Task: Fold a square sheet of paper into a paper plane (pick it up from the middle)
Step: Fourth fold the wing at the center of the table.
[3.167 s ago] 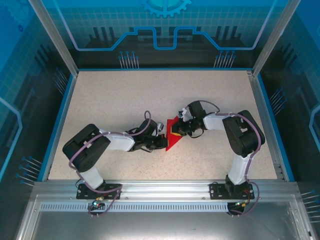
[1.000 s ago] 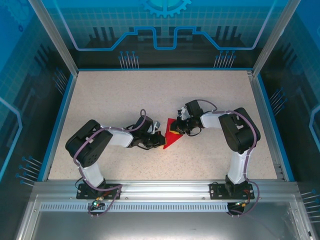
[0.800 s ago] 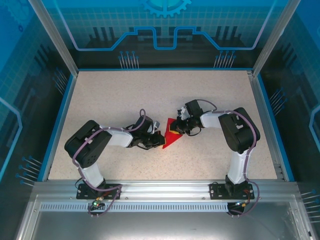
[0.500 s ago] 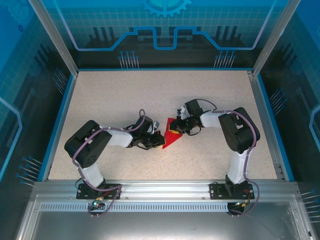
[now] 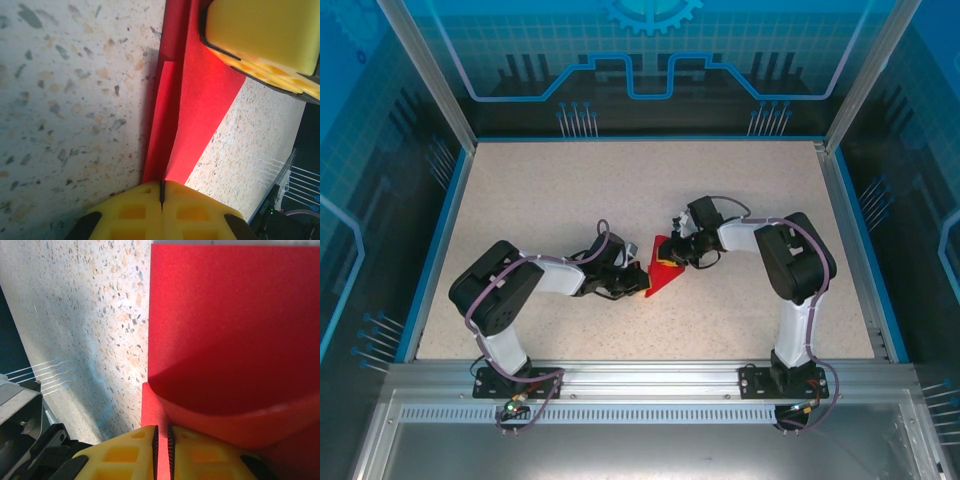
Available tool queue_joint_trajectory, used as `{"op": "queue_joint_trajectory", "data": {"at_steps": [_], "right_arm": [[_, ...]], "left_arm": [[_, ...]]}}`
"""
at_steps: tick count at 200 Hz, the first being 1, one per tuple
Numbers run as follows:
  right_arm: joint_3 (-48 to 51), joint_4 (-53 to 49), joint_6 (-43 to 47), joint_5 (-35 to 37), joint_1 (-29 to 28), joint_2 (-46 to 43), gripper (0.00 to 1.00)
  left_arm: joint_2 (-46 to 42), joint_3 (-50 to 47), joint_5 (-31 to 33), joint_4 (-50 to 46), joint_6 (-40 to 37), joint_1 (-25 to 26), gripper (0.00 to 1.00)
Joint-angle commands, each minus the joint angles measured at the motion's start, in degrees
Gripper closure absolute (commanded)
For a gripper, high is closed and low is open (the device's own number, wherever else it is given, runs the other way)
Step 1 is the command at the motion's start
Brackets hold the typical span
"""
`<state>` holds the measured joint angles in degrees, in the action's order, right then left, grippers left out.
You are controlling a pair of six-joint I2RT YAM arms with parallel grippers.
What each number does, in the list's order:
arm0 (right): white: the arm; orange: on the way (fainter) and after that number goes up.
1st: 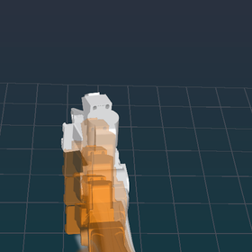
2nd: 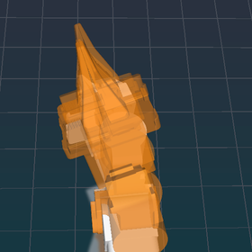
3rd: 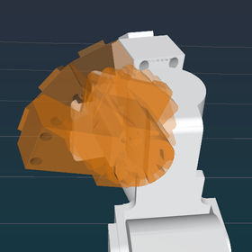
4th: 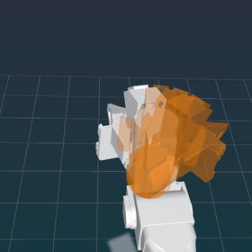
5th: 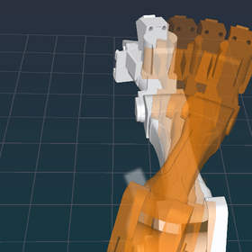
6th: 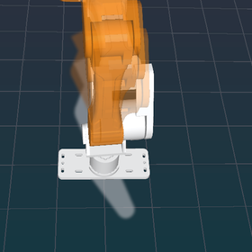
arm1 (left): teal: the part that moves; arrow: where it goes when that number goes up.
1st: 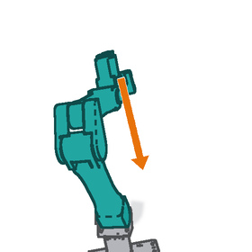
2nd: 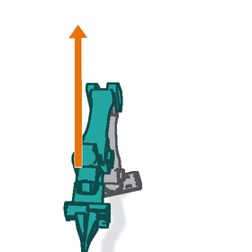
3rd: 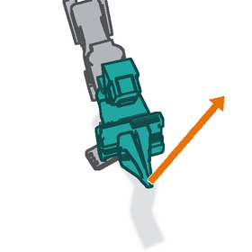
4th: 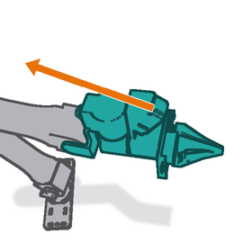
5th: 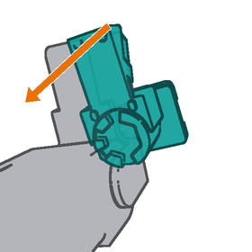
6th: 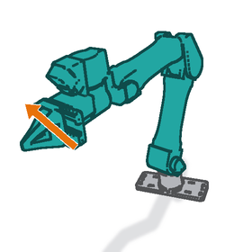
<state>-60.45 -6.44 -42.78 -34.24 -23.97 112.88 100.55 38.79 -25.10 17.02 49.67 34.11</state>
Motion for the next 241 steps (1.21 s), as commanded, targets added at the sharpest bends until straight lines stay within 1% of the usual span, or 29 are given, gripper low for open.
{"op": "queue_joint_trajectory", "data": {"at_steps": [1, 15, 30, 47, 72, 95, 111, 143, 172, 225, 241], "right_arm": [[-1.0, -5.7, 1.4, 5.5, -0.4, 3.0, 0.84], [-1.9, -8.6, 2.4, 7.3, -0.4, 3.2, 0.85], [-2.6, -11.6, 3.3, 9.4, -0.6, 3.4, 0.85], [-2.7, -12.2, 3.7, 9.3, -0.5, 3.8, 0.86], [-2.6, -11.7, 3.6, 8.6, -0.7, 4.0, 0.86], [-2.7, -11.7, 3.7, 8.5, -0.8, 4.1, 0.86], [-2.7, -11.7, 3.8, 8.5, -0.8, 3.9, 0.86], [-2.7, -12.0, 3.9, 8.6, -0.8, 3.9, 0.86], [-2.6, -12.0, 4.1, 8.6, -0.8, 4.0, 0.86], [-2.7, -12.3, 4.2, 8.8, -0.8, 4.5, 0.86], [-2.5, -12.2, 4.2, 8.8, -0.8, 4.5, 0.86]], "left_arm": [[1.0, -1.1, 1.0, -3.1, 0.7, -0.5, 1.00], [0.5, -1.1, 1.3, -3.8, 0.4, -0.5, 1.00], [-0.5, -0.8, 1.3, -4.5, -0.3, -0.5, 0.94], [-1.5, 0.0, 1.5, -6.4, -1.5, -0.2, 0.86], [-1.4, 2.2, 1.5, -11.1, -3.9, 1.0, 0.82], [-1.5, 3.0, 2.6, -13.2, -4.4, 2.0, 0.83], [-2.0, 2.8, 3.3, -14.1, -4.5, 2.3, 0.87], [-3.8, 2.2, 3.6, -14.7, -4.7, 2.5, 0.90], [-4.0, 2.6, 3.5, -16.0, -5.7, 2.5, 0.96], [-3.5, 2.5, 3.3, -18.0, -6.1, 2.6, 0.97], [-3.4, 2.4, 2.8, -18.2, -6.3, 2.7, 0.94]]}}
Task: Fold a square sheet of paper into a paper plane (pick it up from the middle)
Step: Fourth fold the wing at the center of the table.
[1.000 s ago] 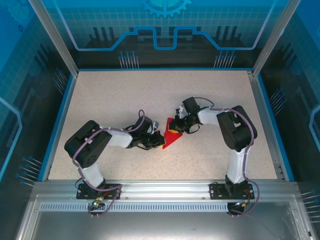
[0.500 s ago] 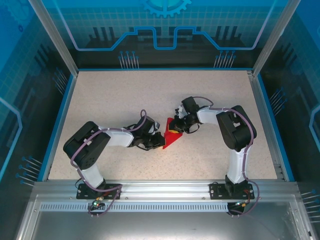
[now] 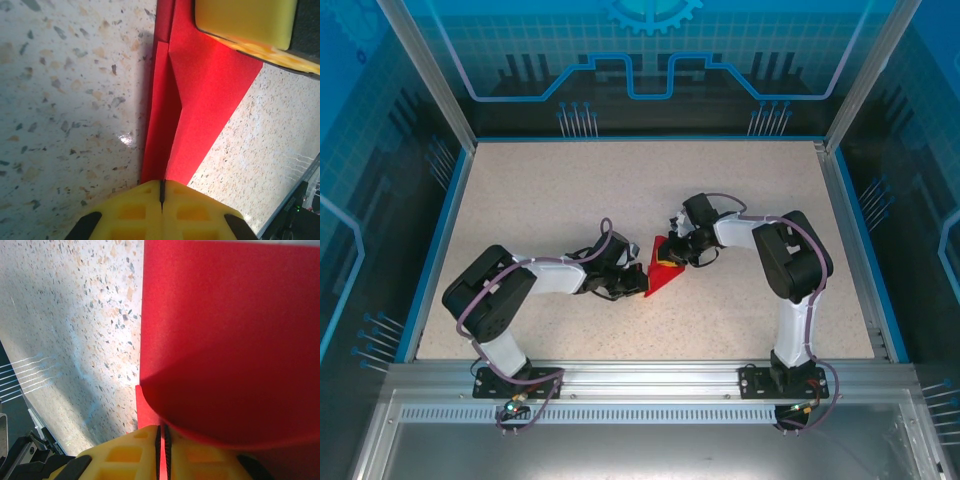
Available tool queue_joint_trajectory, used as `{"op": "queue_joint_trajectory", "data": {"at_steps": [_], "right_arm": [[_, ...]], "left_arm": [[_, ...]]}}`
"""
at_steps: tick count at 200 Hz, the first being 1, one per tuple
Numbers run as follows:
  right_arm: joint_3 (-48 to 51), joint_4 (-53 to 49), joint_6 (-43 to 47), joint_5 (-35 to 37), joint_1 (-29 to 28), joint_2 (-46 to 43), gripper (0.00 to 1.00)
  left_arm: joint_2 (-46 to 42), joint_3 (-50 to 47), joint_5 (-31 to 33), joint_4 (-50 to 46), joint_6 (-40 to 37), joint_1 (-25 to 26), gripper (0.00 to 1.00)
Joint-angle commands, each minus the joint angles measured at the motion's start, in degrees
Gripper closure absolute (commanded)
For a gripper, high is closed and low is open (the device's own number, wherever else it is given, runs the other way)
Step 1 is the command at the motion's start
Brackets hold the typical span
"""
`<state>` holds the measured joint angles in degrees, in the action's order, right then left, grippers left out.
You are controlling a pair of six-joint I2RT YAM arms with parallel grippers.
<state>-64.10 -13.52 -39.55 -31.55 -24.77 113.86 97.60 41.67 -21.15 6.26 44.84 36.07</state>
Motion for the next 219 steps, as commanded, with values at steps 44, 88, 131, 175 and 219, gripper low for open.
{"op": "queue_joint_trajectory", "data": {"at_steps": [44, 88, 131, 175, 219], "right_arm": [[1.2, -5.2, 1.2, 6.0, -0.1, 3.5, 0.86], [1.5, -5.1, 1.5, 5.9, -0.2, 3.4, 0.86], [1.8, -4.9, 1.5, 5.8, -0.2, 3.4, 0.86], [1.7, -5.1, 1.7, 5.8, -0.1, 3.4, 0.86], [1.9, -5.0, 1.7, 5.9, -0.1, 3.6, 0.87]], "left_arm": [[-2.5, -0.9, -2.9, -5.1, -1.4, 0.8, 0.88], [-4.7, -0.9, -1.8, -4.8, -1.0, 0.7, 0.80], [-3.5, 0.2, -1.2, -5.6, -1.2, 0.8, 0.83], [-2.3, 0.4, -0.8, -6.5, -1.6, 0.7, 0.88], [-1.3, 0.4, -0.9, -7.1, -2.0, 0.7, 0.90]]}}
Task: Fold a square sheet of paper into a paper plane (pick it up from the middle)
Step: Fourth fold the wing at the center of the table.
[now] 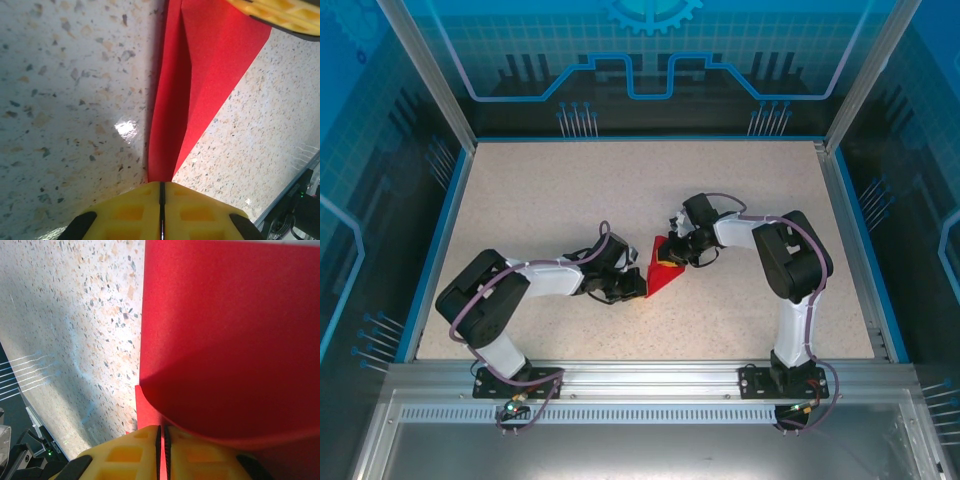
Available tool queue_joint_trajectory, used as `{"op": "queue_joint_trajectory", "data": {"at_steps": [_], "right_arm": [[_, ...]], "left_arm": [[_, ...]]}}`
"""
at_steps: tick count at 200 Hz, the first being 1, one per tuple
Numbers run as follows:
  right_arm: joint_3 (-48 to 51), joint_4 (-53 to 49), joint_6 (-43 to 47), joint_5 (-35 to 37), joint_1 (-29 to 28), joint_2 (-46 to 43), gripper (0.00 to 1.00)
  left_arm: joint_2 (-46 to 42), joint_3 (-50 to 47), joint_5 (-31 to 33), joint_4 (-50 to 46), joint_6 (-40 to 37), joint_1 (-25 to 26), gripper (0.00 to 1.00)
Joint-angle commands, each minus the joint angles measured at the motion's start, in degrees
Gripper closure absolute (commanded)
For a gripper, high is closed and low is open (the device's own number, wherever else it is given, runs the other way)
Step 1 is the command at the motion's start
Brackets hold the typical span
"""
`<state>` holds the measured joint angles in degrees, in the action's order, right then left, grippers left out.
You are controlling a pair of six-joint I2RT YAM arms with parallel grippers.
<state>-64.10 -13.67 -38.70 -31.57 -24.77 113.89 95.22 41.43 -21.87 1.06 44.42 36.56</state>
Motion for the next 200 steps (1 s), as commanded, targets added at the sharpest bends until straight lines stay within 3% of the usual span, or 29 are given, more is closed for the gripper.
{"op": "queue_joint_trajectory", "data": {"at_steps": [1, 97, 144, 200], "right_arm": [[1.9, -4.9, 0.9, 5.9, -0.1, 3.5, 0.87], [1.9, -5.1, 0.8, 6.1, -0.2, 3.8, 0.87], [2.1, -5.2, 0.9, 6.4, -0.2, 3.6, 0.87], [1.9, -5.6, 1.1, 6.3, -0.2, 3.4, 0.87]], "left_arm": [[1.1, 0.6, -0.2, -1.9, -1.5, 0.2, 0.91], [-0.7, -1.3, 1.4, -3.5, -0.2, 0.6, 0.99], [-5.0, 0.2, 1.9, -1.7, -0.1, 0.8, 0.86], [0.1, 3.5, 3.0, -1.8, -0.8, 0.8, 0.76]]}}
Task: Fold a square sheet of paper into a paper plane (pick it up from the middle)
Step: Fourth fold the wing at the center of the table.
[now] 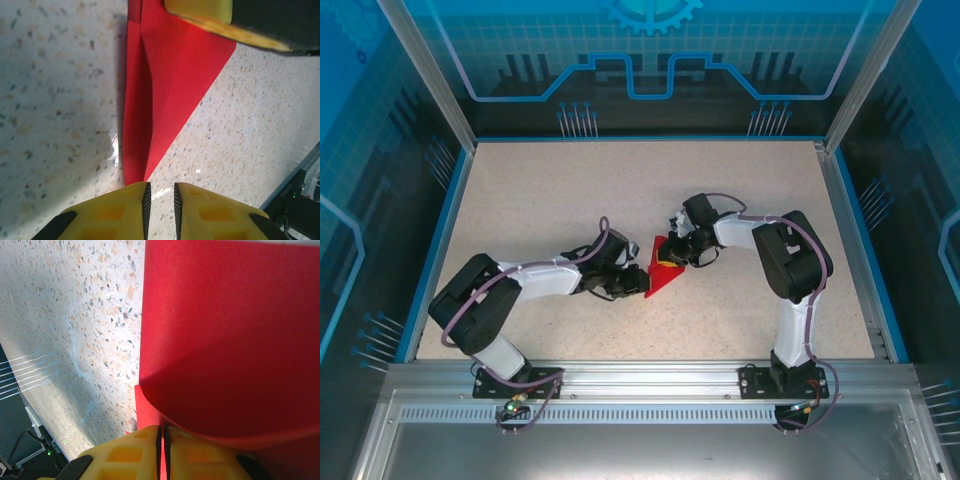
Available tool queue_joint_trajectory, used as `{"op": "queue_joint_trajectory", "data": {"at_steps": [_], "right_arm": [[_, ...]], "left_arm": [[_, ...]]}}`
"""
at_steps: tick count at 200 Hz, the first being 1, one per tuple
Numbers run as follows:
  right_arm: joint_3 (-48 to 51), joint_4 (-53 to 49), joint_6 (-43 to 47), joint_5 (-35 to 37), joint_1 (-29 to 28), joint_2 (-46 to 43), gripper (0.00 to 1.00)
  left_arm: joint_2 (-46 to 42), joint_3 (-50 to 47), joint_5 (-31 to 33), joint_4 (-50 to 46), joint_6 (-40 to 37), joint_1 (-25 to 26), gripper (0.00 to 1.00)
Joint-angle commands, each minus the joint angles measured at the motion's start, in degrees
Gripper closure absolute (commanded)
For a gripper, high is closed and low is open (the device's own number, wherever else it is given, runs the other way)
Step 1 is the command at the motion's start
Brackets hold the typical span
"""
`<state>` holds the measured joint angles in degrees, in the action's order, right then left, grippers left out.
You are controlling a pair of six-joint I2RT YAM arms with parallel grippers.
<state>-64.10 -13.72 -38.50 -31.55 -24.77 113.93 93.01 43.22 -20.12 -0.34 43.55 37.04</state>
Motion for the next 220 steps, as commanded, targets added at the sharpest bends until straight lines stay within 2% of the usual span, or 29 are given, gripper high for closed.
{"op": "queue_joint_trajectory", "data": {"at_steps": [1, 46, 86, 109, 129, 180, 220], "right_arm": [[1.9, -5.5, 0.9, 6.3, -0.1, 3.3, 0.87], [1.9, -5.7, 1.0, 6.3, -0.2, 3.3, 0.87], [2.0, -5.4, 0.8, 6.2, -0.2, 3.6, 0.87], [2.0, -5.4, 0.8, 6.3, -0.2, 3.7, 0.87], [2.0, -5.4, 0.8, 6.2, -0.2, 3.8, 0.87], [1.8, -5.9, 0.6, 6.8, -0.2, 4.1, 0.87], [1.6, -6.1, 0.7, 7.8, -0.4, 4.2, 0.87]], "left_arm": [[2.4, 1.7, 1.2, -0.3, 0.1, 0.3, 0.76], [4.3, 1.9, 1.2, 0.6, 0.0, 0.3, 0.78], [5.5, 1.7, 1.7, -1.3, 0.0, 0.3, 0.95], [5.2, 0.4, 1.4, -1.6, 0.7, 0.4, 1.00], [5.2, -0.2, 1.2, -2.4, 0.7, 0.4, 1.00], [4.8, 0.0, 2.9, -12.0, -0.6, 1.3, 1.00], [5.5, 0.2, 2.3, -13.5, -0.9, 2.5, 1.00]]}}
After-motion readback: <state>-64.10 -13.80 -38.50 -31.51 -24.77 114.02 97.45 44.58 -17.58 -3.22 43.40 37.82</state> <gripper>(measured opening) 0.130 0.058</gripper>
